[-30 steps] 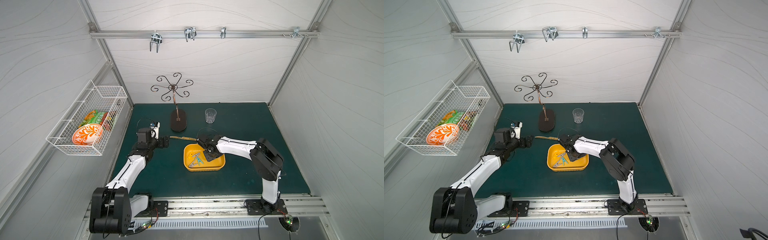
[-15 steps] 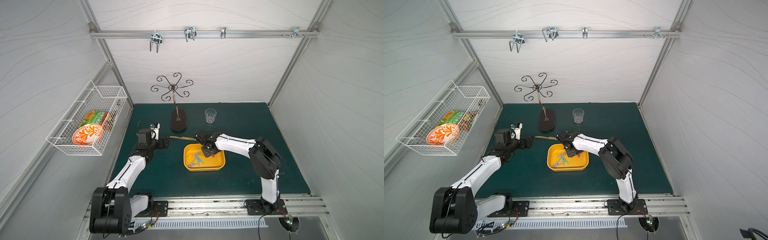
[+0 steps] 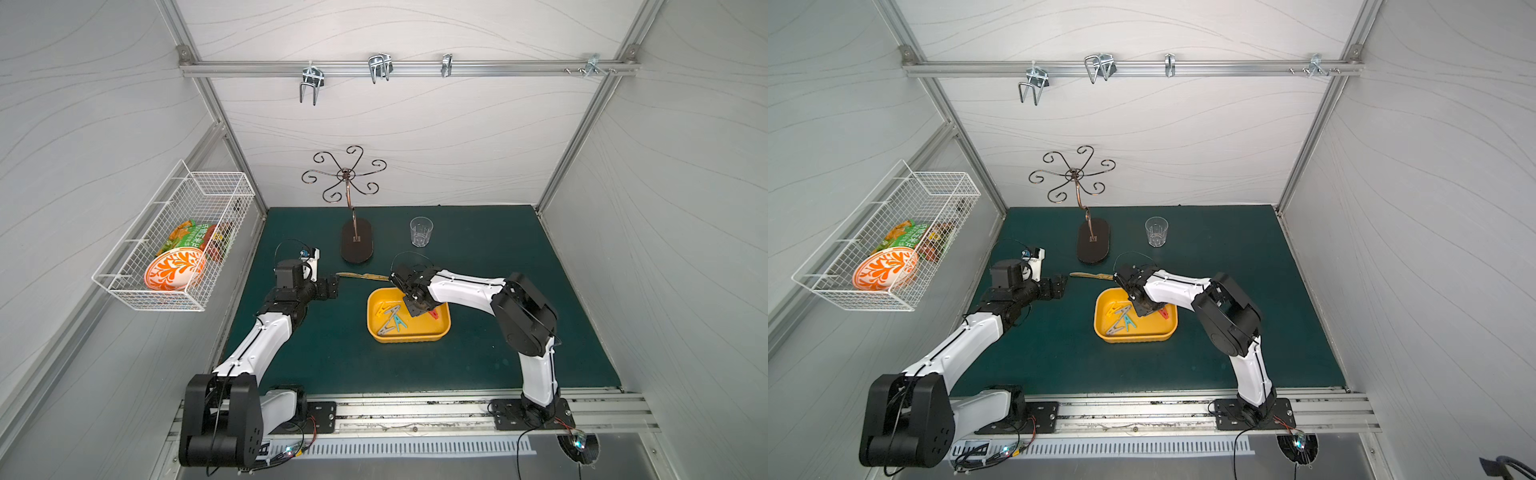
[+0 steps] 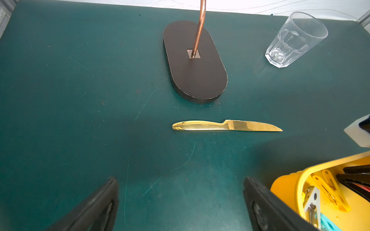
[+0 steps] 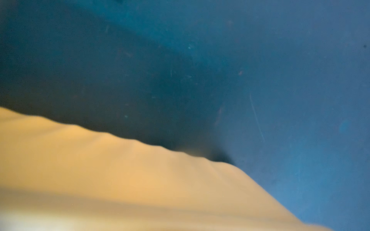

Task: Take the clothespins out of the storage box
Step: Pick up the clothespin from the storage box.

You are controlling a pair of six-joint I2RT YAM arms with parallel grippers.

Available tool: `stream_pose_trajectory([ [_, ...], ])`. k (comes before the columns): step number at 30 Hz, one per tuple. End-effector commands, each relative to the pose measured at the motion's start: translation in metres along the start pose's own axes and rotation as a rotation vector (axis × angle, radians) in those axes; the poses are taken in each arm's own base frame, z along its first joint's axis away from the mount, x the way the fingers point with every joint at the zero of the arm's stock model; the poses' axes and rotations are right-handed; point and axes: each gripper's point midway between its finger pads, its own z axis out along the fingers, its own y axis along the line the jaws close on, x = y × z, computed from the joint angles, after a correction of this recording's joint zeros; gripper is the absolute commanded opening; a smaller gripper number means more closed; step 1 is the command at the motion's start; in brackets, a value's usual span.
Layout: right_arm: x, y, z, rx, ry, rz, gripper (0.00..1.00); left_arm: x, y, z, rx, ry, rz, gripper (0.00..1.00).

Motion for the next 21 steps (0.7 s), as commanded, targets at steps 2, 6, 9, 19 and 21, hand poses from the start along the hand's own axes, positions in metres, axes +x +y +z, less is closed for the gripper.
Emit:
stream_pose_trajectory([
  [2, 0.026, -0.007, 0.005, 0.011, 0.073, -0.027, 0.28, -0.017, -0.001, -0.003, -0.003, -0.06, 0.014, 0.99],
  [6, 0.033, -0.009, -0.005, -0.01, 0.071, -0.031, 0.31, -0.016, 0.0, -0.002, -0.006, -0.057, 0.003, 0.99],
  [9, 0.039, -0.008, -0.006, -0.035, 0.074, -0.034, 0.31, -0.014, 0.0, -0.001, -0.006, -0.052, -0.004, 0.99],
  [19, 0.048, 0.001, 0.003, -0.076, 0.101, -0.054, 0.19, -0.015, 0.0, -0.001, -0.009, -0.048, 0.004, 0.99],
  [21, 0.047, 0.002, 0.003, -0.079, 0.1, -0.053, 0.15, -0.015, 0.0, -0.002, -0.005, -0.048, 0.006, 0.99],
])
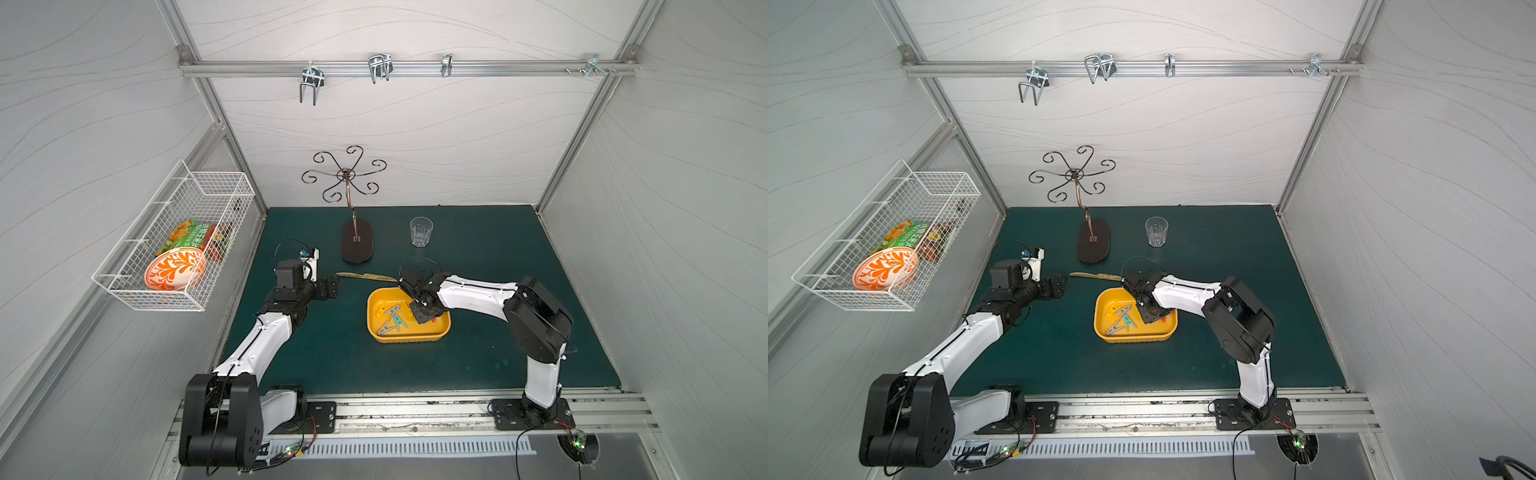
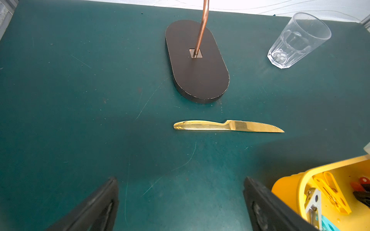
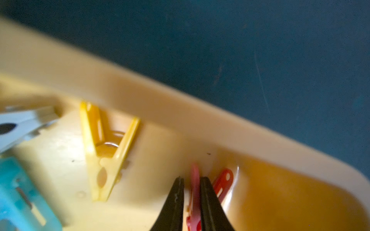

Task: Take the clothespins out of the storage box
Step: Pick up the clothespin from the storage box, then place the clothespin at the center of the board.

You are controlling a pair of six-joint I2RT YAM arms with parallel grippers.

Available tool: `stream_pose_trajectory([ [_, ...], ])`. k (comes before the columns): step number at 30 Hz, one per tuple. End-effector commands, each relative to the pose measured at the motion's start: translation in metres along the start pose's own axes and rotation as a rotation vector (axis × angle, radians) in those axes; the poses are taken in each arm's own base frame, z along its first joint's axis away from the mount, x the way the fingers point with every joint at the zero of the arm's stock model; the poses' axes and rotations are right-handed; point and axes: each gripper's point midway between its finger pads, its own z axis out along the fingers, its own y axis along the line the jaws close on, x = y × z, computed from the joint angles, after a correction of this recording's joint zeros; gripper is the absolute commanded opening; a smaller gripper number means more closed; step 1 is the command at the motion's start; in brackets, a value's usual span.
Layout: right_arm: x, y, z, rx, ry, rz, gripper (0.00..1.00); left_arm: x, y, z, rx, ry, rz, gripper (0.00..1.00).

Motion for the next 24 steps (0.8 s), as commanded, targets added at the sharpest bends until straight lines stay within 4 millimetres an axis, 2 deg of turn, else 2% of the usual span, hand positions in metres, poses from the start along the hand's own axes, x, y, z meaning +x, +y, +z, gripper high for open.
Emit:
stream_pose_trajectory([
  [1, 0.02, 0.003, 0.009, -0.02, 0.072, -0.024, 0.13, -0.015, -0.003, -0.002, 0.008, -0.048, 0.021, 0.99],
  [7, 0.016, 0.0, 0.0, -0.025, 0.054, -0.025, 0.01, -0.021, -0.007, -0.006, 0.026, -0.064, 0.031, 0.99],
  [12, -0.001, -0.014, -0.033, -0.056, -0.003, 0.029, 0.0, -0.029, -0.02, -0.01, 0.096, -0.06, 0.068, 0.99],
  [18, -0.02, -0.06, -0.07, -0.048, -0.086, 0.18, 0.0, -0.033, -0.035, -0.016, 0.171, -0.043, 0.125, 0.99],
  [22, -0.024, -0.101, -0.08, -0.042, -0.107, 0.318, 0.01, -0.033, -0.045, -0.019, 0.229, -0.033, 0.166, 0.97],
  [24, -0.022, -0.118, -0.078, -0.044, -0.103, 0.382, 0.01, -0.034, -0.049, -0.02, 0.253, -0.025, 0.174, 0.96],
])
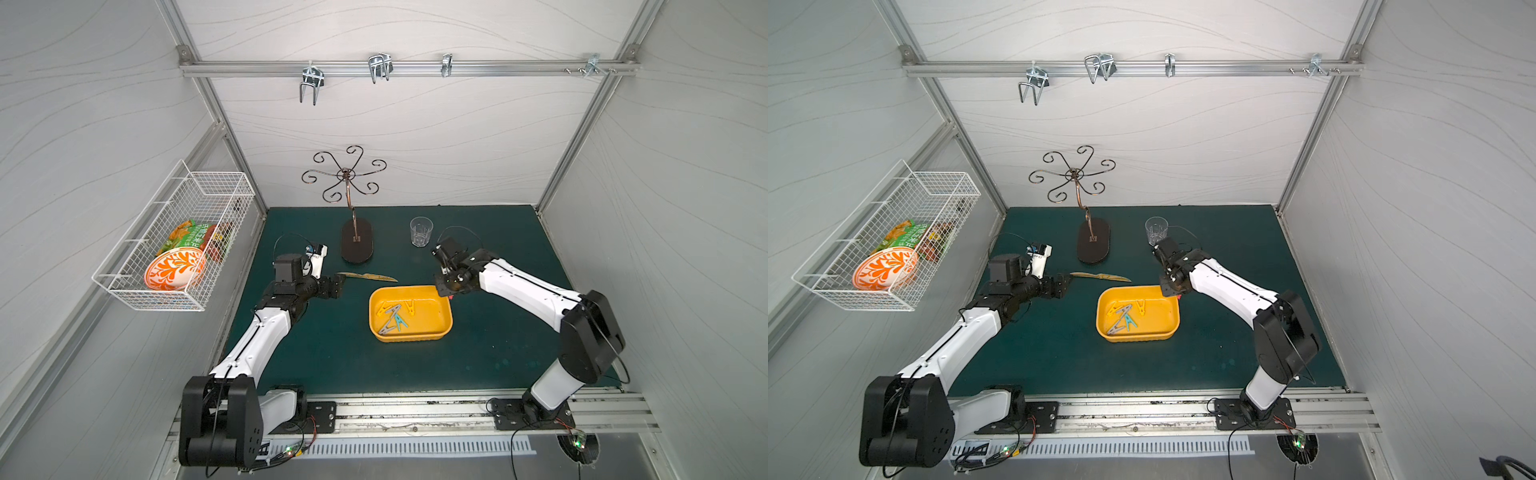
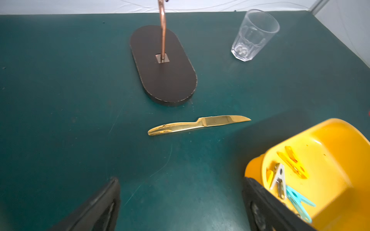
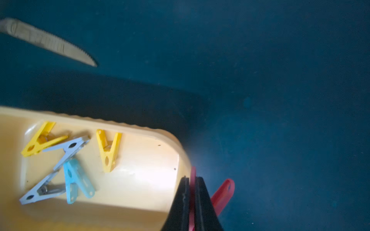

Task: Take the clothespins out of the storage box
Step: Place the clothespin at the center of the board.

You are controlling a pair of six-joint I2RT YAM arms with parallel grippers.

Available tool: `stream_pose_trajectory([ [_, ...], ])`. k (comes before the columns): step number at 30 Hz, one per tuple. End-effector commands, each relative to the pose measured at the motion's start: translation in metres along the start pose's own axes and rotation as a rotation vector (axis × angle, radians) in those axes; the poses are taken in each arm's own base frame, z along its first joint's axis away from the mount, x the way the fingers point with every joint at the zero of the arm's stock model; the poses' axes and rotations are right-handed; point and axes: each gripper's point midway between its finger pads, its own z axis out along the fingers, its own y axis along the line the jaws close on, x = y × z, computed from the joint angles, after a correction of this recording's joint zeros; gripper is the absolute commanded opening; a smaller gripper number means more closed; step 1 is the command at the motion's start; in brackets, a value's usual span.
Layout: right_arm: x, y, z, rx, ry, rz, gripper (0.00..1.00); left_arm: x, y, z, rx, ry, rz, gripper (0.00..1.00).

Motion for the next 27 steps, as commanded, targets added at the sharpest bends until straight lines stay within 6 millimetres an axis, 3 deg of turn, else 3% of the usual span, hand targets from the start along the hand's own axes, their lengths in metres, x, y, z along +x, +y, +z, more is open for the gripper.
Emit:
stream_pose_trajectory([
  [1, 0.006, -0.028, 0.002, 0.016, 0.05, 0.106, 0.01, -0.024, -0.017, -0.008, 0.082, -0.042, 0.07, 0.95],
  [6, 0.022, -0.055, 0.023, 0.011, 0.101, 0.206, 0.01, -0.025, -0.023, -0.007, 0.123, -0.016, 0.06, 0.93],
  [18, 0.086, -0.109, 0.066, 0.048, 0.222, 0.424, 0.02, -0.019, -0.028, -0.007, 0.141, -0.005, 0.046, 0.92],
  [27, 0.101, -0.117, 0.074, 0.079, 0.245, 0.445, 0.07, -0.02, -0.032, -0.006, 0.146, 0.004, 0.045, 0.92],
])
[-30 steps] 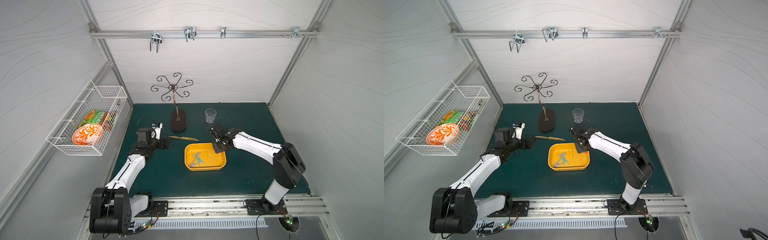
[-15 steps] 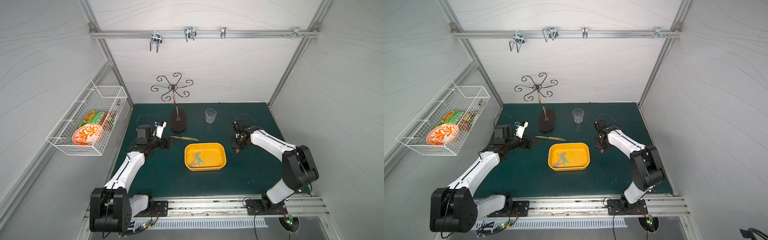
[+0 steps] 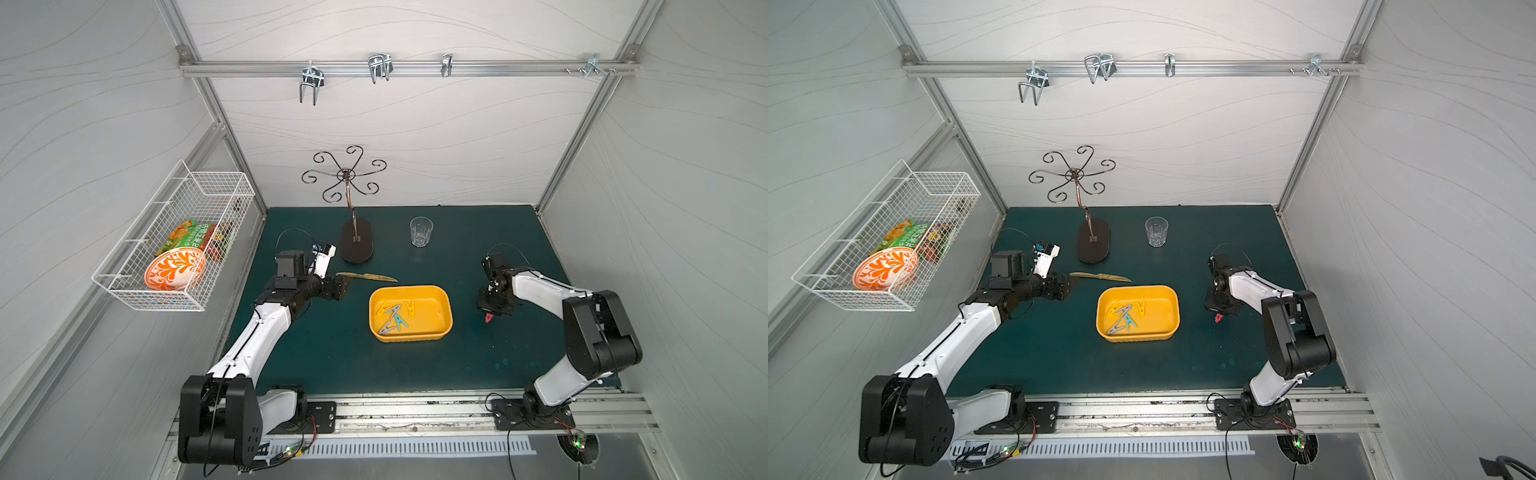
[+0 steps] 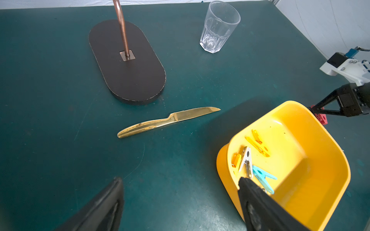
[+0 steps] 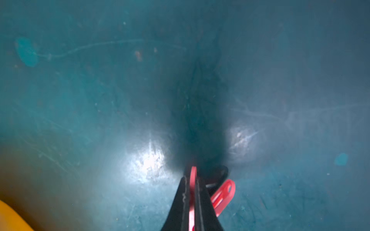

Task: Take the clothespins out of the storage box
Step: Place the clothespin at the center of the board, then pick up the clothespin from the storage box.

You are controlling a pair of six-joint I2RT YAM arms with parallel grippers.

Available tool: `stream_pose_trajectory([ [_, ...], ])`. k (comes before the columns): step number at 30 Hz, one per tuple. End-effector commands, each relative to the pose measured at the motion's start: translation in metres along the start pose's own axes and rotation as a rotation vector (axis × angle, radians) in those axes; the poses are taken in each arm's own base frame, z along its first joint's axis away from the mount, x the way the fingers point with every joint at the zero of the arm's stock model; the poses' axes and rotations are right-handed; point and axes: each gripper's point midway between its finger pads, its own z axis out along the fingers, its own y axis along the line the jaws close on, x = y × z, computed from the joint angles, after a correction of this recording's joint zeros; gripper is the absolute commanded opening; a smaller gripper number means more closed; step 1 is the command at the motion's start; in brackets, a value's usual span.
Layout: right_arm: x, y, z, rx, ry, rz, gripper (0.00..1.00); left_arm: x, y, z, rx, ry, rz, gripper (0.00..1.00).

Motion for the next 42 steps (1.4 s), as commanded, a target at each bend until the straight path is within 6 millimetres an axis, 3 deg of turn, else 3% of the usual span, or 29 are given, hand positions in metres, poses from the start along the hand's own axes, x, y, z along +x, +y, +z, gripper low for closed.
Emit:
stream_pose_trajectory([
  [1, 0.001, -0.002, 0.002, 0.001, -0.002, 0.02, 0.09, -0.019, -0.003, -0.003, 0.009, -0.04, 0.026, 0.92],
  [7, -0.009, 0.001, -0.017, -0.001, -0.034, -0.022, 0.34, -0.02, -0.006, -0.002, 0.022, -0.033, 0.023, 0.91],
  [10, -0.016, 0.014, -0.038, -0.021, -0.072, -0.071, 0.38, -0.02, -0.006, -0.002, 0.024, -0.032, 0.023, 0.91],
  [15, -0.019, 0.059, -0.076, -0.078, -0.13, -0.214, 0.39, -0.02, -0.007, 0.0, 0.03, -0.026, 0.016, 0.91],
  [23, 0.011, 0.152, -0.106, -0.178, -0.154, -0.474, 0.38, -0.019, -0.007, 0.003, 0.027, -0.023, 0.017, 0.9],
  [27, 0.028, 0.184, -0.107, -0.201, -0.155, -0.542, 0.38, -0.018, -0.007, 0.004, 0.023, -0.022, 0.014, 0.9],
  [33, 0.047, 0.217, -0.084, -0.206, -0.159, -0.615, 0.36, -0.012, -0.008, 0.007, 0.022, -0.017, 0.009, 0.9],
  [42, 0.05, 0.233, -0.045, -0.102, -0.176, -0.649, 0.35, -0.01, -0.008, 0.008, 0.011, -0.017, 0.011, 0.89],
])
